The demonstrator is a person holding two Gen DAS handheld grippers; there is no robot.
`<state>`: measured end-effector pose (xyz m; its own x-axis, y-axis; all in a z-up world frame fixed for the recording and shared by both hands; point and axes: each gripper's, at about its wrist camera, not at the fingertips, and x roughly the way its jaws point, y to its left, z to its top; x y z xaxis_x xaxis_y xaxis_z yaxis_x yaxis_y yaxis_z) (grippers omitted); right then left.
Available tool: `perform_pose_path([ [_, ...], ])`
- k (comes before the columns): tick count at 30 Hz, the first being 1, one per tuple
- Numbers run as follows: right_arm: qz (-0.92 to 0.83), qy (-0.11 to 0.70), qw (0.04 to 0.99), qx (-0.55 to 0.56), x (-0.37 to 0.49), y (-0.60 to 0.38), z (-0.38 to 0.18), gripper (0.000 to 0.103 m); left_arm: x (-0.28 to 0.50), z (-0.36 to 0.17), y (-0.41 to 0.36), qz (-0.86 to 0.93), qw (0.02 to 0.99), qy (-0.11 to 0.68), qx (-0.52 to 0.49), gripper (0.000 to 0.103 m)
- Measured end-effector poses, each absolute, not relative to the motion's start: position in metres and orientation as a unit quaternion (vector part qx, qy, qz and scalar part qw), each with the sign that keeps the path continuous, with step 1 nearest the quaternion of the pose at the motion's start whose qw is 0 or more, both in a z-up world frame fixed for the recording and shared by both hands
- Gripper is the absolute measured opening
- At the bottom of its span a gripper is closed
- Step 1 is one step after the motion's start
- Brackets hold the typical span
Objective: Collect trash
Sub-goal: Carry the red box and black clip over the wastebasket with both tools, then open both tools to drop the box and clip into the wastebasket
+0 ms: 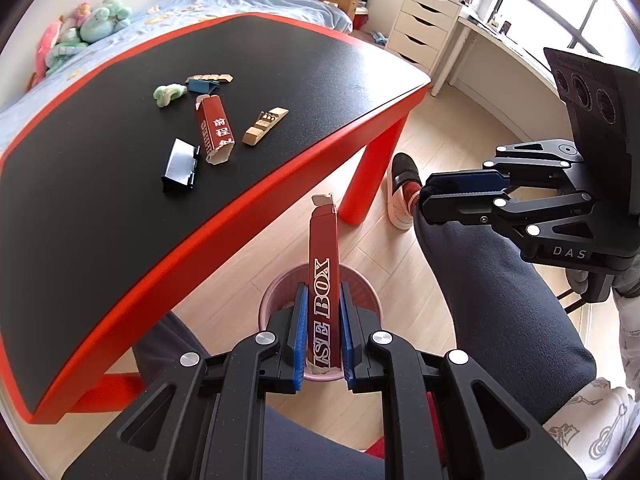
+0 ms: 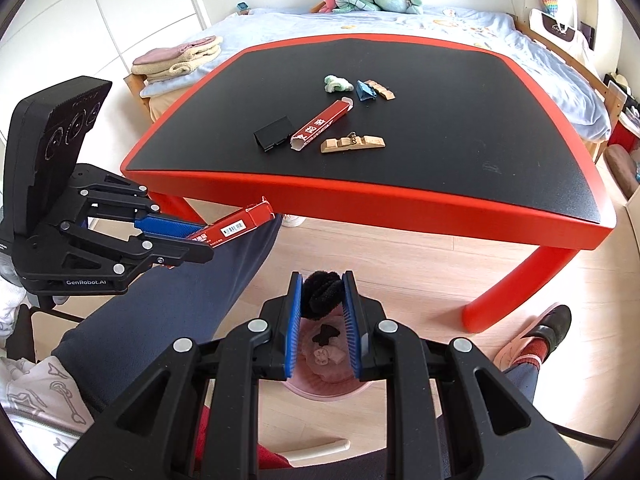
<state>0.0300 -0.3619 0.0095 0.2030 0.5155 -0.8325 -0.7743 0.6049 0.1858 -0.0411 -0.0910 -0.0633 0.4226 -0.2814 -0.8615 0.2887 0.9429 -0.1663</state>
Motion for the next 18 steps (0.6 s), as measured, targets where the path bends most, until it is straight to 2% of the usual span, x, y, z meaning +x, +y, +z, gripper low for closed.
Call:
perform_pose_path([
  [7, 0.430, 0.474, 0.757, -0.132, 0.0281, -0.3635, 0.0081, 0.020, -0.0402, -0.0648, -0.0943, -0.176, 0.839, 0.515, 0.004, 0.015],
  [9, 0.431, 0.475, 0.756, -0.133, 0.0278, -0.3642, 0.0077, 0.023, -0.0396, -0.0656, -0.0933, -0.181, 0.837, 0.516, -0.003, 0.020],
  [10, 0.431, 0.476, 0.755, -0.135, 0.0281, -0.3646, 0.0072, 0.025, -0.0400, -0.0660, -0.0935, -0.182, 0.837, 0.516, -0.003, 0.034],
  [11, 0.430, 0.477, 0.754, -0.136, 0.0282, -0.3649, 0.0070, 0.036, -0.0408, -0.0657, -0.0938, -0.182, 0.838, 0.515, -0.003, 0.057],
  [12, 0.428, 0.477, 0.755, -0.138, 0.0282, -0.3659, 0.0067, 0.056, -0.0413, -0.0651, -0.0928, -0.181, 0.840, 0.511, -0.006, 0.076],
  [13, 0.427, 0.478, 0.756, -0.138, 0.0281, -0.3668, 0.0063, 0.066, -0.0420, -0.0644, -0.0921, -0.180, 0.842, 0.509, -0.008, 0.080],
  [15, 0.423, 0.478, 0.758, -0.135, 0.0286, -0.3685, 0.0053, 0.093, -0.0411, -0.0653, -0.0892, -0.168, 0.845, 0.508, -0.006, 0.088],
  [18, 0.421, 0.490, 0.752, -0.131, 0.0302, -0.3685, -0.0003, 0.096, -0.0400, -0.0647, -0.0855, -0.156, 0.847, 0.508, -0.009, 0.091],
])
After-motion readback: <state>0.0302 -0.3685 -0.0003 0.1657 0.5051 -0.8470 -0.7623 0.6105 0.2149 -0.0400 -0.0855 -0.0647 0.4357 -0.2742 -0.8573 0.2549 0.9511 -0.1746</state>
